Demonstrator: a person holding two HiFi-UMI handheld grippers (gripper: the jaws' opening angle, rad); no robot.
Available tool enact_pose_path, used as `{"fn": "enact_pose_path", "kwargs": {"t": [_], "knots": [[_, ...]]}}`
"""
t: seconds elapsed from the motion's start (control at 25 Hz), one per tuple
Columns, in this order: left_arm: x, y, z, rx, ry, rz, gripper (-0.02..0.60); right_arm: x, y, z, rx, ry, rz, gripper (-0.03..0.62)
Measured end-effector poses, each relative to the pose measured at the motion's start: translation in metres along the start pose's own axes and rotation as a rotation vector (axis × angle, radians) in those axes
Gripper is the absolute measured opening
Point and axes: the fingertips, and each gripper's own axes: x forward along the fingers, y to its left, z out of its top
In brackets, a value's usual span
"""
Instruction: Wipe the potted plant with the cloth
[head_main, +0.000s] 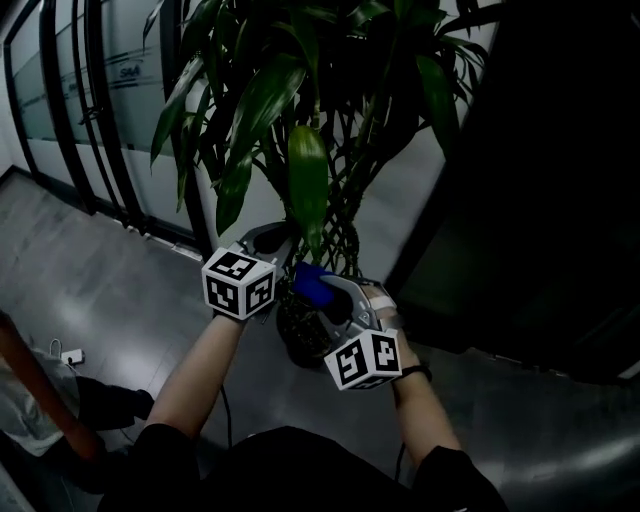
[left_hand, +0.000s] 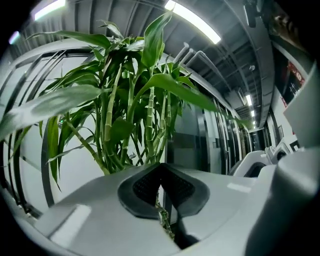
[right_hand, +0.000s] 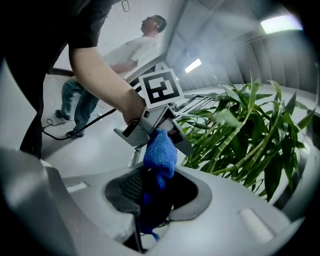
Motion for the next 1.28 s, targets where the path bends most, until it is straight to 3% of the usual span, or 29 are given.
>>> {"fn": "enact_pose_path", "kwargs": {"t": [0.2, 0.52, 0.68, 0.84, 1.0, 1.28], "knots": [[-0.025, 0.0, -0.021, -0.002, -0.019, 0.062, 0.006, -0.002, 0.002, 0.001, 0.177, -0.093, -0.014, 0.107], [-0.078, 0.024, -0.045, 0.013, 0.031, 0.22, 0.006, 0.007, -0.009, 0.021, 0.396, -0.268, -0.104, 0.107], [-0.107, 0.046, -0.045, 0.017, 0.033, 0.289, 0.006, 0.018, -0.009, 0.032, 0.455, -0.335, -0.14, 0.107], [-0.121, 0.083, -0.045, 0.008, 0.012, 0.3, 0.006, 0.029, -0.013, 0.049, 0.426, -0.338, -0.195, 0.107], [-0.117, 0.12, -0.039, -0.011, -0.03, 0.209, 0.006, 0.046, -0.032, 0.065, 0.37, -0.276, -0.327, 0.107], [-0.075, 0.146, -0.017, 0.035, -0.025, -0.181, 0.006, 0.055, -0.074, 0.095, 0.33, -0.025, -0.645, 0.107]]}}
